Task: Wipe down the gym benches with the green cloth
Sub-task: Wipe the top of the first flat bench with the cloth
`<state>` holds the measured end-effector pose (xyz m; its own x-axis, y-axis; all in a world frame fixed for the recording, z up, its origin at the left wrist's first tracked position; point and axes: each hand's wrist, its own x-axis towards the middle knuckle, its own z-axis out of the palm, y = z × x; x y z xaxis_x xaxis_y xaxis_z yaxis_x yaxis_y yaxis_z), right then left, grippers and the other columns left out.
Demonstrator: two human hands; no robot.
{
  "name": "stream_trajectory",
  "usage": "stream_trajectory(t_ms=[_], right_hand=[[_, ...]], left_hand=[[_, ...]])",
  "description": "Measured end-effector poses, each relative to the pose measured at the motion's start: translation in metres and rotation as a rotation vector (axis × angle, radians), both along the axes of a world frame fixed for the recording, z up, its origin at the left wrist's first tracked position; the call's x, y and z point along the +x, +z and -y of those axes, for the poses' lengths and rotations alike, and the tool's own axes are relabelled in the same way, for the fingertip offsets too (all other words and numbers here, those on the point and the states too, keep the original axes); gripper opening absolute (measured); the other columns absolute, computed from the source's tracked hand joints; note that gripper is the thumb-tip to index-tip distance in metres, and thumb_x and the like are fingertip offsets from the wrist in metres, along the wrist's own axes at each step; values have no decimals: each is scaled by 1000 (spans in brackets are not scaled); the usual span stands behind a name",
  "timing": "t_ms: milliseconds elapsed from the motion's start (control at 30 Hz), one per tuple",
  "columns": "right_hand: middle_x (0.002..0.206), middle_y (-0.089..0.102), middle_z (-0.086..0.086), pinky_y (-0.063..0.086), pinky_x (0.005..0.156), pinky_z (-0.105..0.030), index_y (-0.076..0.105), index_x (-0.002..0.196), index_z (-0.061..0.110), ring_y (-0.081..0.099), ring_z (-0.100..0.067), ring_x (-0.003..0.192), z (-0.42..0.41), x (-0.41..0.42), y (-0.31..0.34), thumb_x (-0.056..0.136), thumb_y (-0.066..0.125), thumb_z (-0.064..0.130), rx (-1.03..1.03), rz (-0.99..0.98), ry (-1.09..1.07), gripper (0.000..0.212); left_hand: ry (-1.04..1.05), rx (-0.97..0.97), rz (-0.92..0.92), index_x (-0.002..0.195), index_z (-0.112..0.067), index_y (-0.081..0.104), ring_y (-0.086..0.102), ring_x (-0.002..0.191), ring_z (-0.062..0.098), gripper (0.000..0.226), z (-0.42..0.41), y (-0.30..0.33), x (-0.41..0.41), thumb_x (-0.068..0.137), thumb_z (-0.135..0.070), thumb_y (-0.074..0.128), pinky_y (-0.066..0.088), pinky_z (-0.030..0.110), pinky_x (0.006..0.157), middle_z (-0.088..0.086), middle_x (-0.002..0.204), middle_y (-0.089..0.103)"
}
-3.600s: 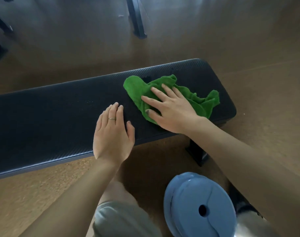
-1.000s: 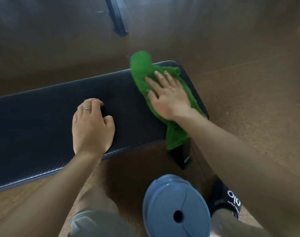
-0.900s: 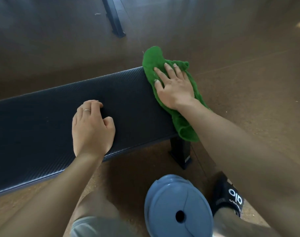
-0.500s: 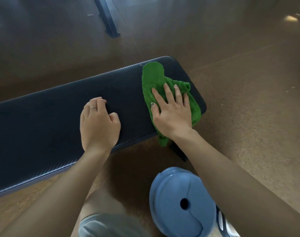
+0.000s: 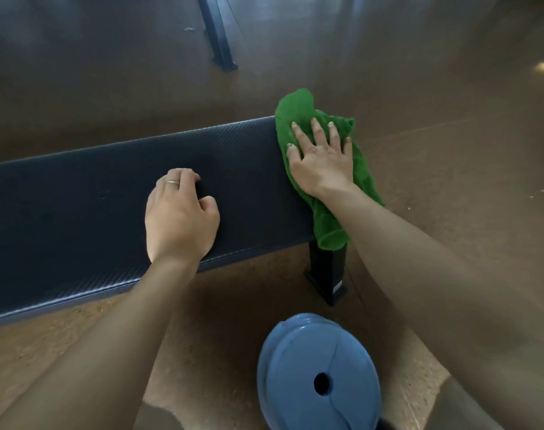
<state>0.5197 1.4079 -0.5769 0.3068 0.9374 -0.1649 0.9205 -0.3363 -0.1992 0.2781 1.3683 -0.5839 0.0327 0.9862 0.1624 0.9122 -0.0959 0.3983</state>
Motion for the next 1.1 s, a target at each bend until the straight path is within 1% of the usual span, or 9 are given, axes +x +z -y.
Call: stream_trajectory(t_ms=[200, 333, 467, 533, 633, 767, 933, 1033, 1100], right_hand=[[174, -4, 3, -9, 124, -60, 5, 163, 45, -13, -28, 159, 82, -37, -8, 105, 14, 54, 45, 6, 109, 59], [174, 1, 6, -6, 127, -56, 10, 162, 48, -9, -24, 160, 49, -1, -7, 104, 17, 57, 46, 13, 213, 60], [174, 2, 6, 0, 126, -60, 12, 162, 48, -7, -25, 160, 2, 28, -6, 103, 17, 56, 23, -31, 92, 60], [174, -1, 5, 1, 124, -64, 9, 163, 47, -9, -26, 160, 4, 22, -5, 104, 15, 54, 17, -43, 42, 60], [174, -3, 2, -6, 122, -68, 7, 163, 44, -12, -28, 159, 51, -3, -8, 104, 12, 54, 47, -15, 17, 60], [174, 0, 1, -8, 123, -64, 8, 163, 44, -9, -28, 159, 98, -20, -12, 105, 14, 54, 78, 12, 115, 59], [174, -2, 6, -5, 127, -57, 5, 162, 47, -10, -21, 160, 44, 22, -3, 105, 15, 56, 18, 16, 172, 59], [174, -3, 0, -5, 127, -56, 3, 165, 40, -10, -28, 159, 18, 22, -4, 106, 11, 51, 10, 39, 88, 61], [174, -3, -6, -6, 127, -56, 3, 166, 32, -8, -33, 159, 20, 0, -7, 106, 9, 49, 28, 55, 104, 63]], left_hand=[[45, -12, -15, 131, -9, 58, 50, 126, 28, 37, 1, 3, 4, 95, -17, 50, 44, 45, 104, 6, 137, 57], [75, -18, 11, 129, -11, 59, 50, 126, 27, 37, 3, 4, 6, 94, -16, 49, 48, 46, 97, 1, 140, 56], [104, 1, 13, 126, -12, 60, 52, 124, 27, 35, 3, 2, 6, 93, -15, 49, 48, 46, 94, -1, 138, 57], [98, 10, 11, 125, -12, 60, 52, 123, 27, 35, 2, 1, 6, 93, -16, 49, 48, 46, 95, -1, 137, 57], [97, 12, -3, 125, -11, 60, 53, 121, 28, 34, 2, 1, 6, 93, -16, 50, 47, 46, 94, 1, 135, 57], [88, 15, 5, 125, -10, 61, 54, 119, 29, 33, 2, 2, 5, 93, -15, 51, 46, 44, 94, 2, 135, 58], [92, 15, 12, 124, -11, 61, 54, 117, 28, 32, 1, 2, 4, 93, -15, 52, 46, 42, 93, 1, 134, 58], [92, 27, -13, 122, -11, 61, 54, 114, 29, 31, -1, 0, 6, 92, -15, 51, 45, 41, 91, 2, 132, 58], [99, 35, -24, 121, -11, 61, 54, 113, 28, 31, -1, -1, 7, 92, -15, 51, 44, 41, 91, 2, 130, 59]])
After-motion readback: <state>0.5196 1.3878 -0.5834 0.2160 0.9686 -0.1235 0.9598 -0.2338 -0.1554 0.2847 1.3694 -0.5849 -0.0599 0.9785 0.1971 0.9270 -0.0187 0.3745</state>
